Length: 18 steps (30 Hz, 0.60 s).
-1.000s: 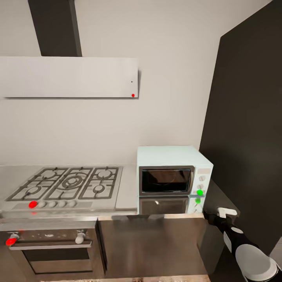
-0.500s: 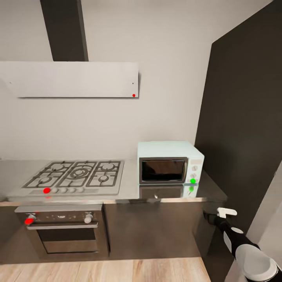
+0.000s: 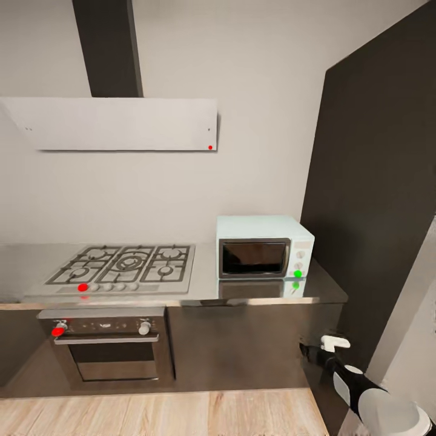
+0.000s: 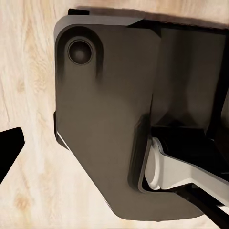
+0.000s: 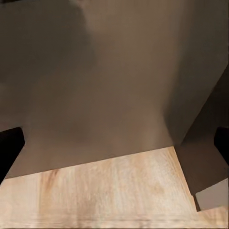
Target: In the kitchen, take the popcorn bag from the countertop, put it into the microwave, and heat it until the popcorn is cooked so the cooked popcorn ends up inside the bag.
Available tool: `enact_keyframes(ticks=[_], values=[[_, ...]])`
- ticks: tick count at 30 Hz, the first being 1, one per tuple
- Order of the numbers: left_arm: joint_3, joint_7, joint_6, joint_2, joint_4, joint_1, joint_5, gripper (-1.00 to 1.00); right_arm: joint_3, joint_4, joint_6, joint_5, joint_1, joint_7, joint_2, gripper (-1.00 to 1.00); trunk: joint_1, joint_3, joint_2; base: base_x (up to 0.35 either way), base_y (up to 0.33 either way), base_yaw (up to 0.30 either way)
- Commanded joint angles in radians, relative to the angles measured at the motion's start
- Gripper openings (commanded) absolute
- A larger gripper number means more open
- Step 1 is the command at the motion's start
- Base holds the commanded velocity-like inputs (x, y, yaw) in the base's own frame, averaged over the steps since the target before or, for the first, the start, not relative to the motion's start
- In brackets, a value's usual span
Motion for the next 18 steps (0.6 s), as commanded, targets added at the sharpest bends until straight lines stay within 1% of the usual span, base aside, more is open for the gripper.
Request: enact_keyframes(ticks=[1,3,4,5,8,9,10,11,12,13,14,16,17,18], values=[[0.008,-0.002,0.007,0.000,-0.002,0.000,0.001,1.00,-0.009,0.017,-0.002,0.006,0.017,0.004,0.000,1.00,0.000,0.000,-0.001,-0.217,0.140,0.000],[0.008,-0.002,0.007,0.000,-0.002,0.000,0.001,1.00,-0.009,0.057,-0.001,0.006,0.067,-0.006,0.000,1.00,0.000,0.000,-0.001,-0.090,0.058,0.000],[0.009,-0.002,0.006,0.000,-0.002,0.000,0.001,1.00,-0.009,0.067,0.000,0.006,0.103,-0.035,0.000,1.00,0.000,0.000,-0.001,-0.031,0.020,0.000],[0.009,-0.001,0.006,0.001,-0.002,0.000,0.001,1.00,-0.009,0.076,0.002,0.006,0.142,-0.099,0.000,1.00,0.000,0.000,-0.001,-0.016,0.010,0.000],[0.009,-0.002,0.007,0.001,-0.002,0.000,0.001,1.00,-0.008,0.164,0.006,0.006,0.254,-0.369,0.000,1.00,0.000,0.000,-0.001,-0.005,0.003,0.000],[0.009,-0.002,0.007,0.001,-0.002,0.000,0.001,1.00,-0.008,0.183,0.007,0.006,0.293,-0.426,0.000,1.00,0.000,0.000,-0.001,-0.001,0.001,0.000],[0.009,-0.002,0.008,0.001,-0.002,0.000,0.001,1.00,-0.008,0.194,0.008,0.006,0.332,-0.456,0.000,1.00,0.000,0.000,-0.001,0.000,0.000,0.000],[0.009,-0.002,0.007,0.002,-0.002,0.000,0.001,1.00,-0.007,0.201,0.009,0.006,0.373,-0.471,0.001,1.00,0.000,0.000,-0.001,0.000,0.000,0.000],[0.009,-0.002,0.008,0.003,-0.002,0.000,0.001,1.00,-0.006,0.204,0.010,0.006,0.402,-0.477,0.002,1.00,0.000,0.000,-0.001,0.000,0.000,0.000],[0.008,-0.002,0.008,0.003,-0.002,0.000,0.001,1.00,-0.004,0.212,0.012,0.006,0.463,-0.483,0.009,1.00,0.000,0.000,-0.001,0.000,0.000,0.000],[0.008,-0.002,0.008,0.003,-0.002,0.000,0.001,1.00,-0.003,0.214,0.014,0.006,0.496,-0.484,0.017,1.00,0.000,0.000,-0.001,0.000,0.000,0.000],[0.007,-0.002,0.009,0.003,-0.002,0.000,0.001,1.00,-0.001,0.218,0.015,0.007,0.599,-0.479,0.047,1.00,0.000,0.000,-0.001,0.000,0.000,0.000],[0.006,-0.002,0.009,0.003,-0.002,0.000,0.001,1.00,0.000,0.218,0.015,0.008,0.647,-0.465,0.065,1.00,0.000,0.000,-0.001,0.000,0.000,0.000],[0.006,-0.002,0.009,0.003,-0.002,0.000,0.001,1.00,0.000,0.218,0.015,0.010,0.672,-0.452,0.074,1.00,0.000,0.000,-0.001,0.000,0.000,0.000]])
